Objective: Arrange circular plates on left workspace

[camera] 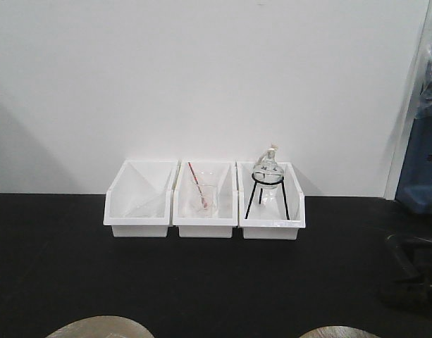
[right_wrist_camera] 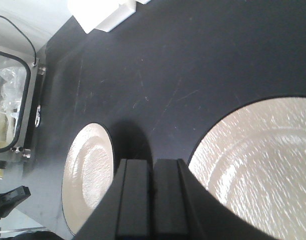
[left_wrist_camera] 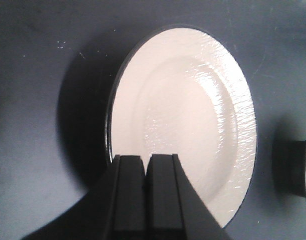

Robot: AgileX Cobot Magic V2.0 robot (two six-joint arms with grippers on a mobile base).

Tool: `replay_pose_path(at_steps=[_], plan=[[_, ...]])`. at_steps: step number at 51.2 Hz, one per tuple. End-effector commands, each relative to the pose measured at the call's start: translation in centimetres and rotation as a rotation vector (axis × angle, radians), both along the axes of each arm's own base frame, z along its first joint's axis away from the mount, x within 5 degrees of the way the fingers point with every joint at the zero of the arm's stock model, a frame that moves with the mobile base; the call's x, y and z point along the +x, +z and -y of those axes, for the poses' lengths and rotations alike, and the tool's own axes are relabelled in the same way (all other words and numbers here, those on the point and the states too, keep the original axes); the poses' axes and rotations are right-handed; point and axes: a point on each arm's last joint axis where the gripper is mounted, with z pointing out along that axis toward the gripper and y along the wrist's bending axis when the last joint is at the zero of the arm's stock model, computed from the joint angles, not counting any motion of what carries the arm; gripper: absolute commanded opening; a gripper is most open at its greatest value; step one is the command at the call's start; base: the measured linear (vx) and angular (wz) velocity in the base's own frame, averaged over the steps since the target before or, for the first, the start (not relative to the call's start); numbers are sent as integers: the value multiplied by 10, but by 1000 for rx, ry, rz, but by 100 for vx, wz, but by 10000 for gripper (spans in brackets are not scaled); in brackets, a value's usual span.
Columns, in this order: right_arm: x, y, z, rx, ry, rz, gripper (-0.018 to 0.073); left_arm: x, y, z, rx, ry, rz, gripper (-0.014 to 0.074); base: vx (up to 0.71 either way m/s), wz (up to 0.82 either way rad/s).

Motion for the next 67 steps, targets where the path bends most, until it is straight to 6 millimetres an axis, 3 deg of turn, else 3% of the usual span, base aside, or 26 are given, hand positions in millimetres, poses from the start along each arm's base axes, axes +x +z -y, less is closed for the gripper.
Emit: replay_pose_path(at_steps=[1,13,31,38,46,59,64,67], plan=[[1,19,-1,46,-10,90,-4,2,13,3,-31,7,52,4,0,0],[2,21,-1,68,-16,102,-4,8,1,1,-45,-6,17,85,0,0],[2,21,-2,56,-4,117,-4,25,-24,-1,-114,-53,19,402,0,0],[2,21,-2,51,1,122,-4,32,-40,-4,-146,-32,-17,463,0,0],[2,22,-2,46,6,128,-4,40,-57,-3,-218,-22,-48,464,0,0],[2,22,-2,47,10,127,-4,49,-78,23,-215,-156,-75,440,0,0],[2,22,-2,47,10,127,-4,51,-79,29,-212,-169,-79,344,0,0],[2,21,-2,44,12,129,-4,52,-78,32,-213,-178,-77,227,0,0]])
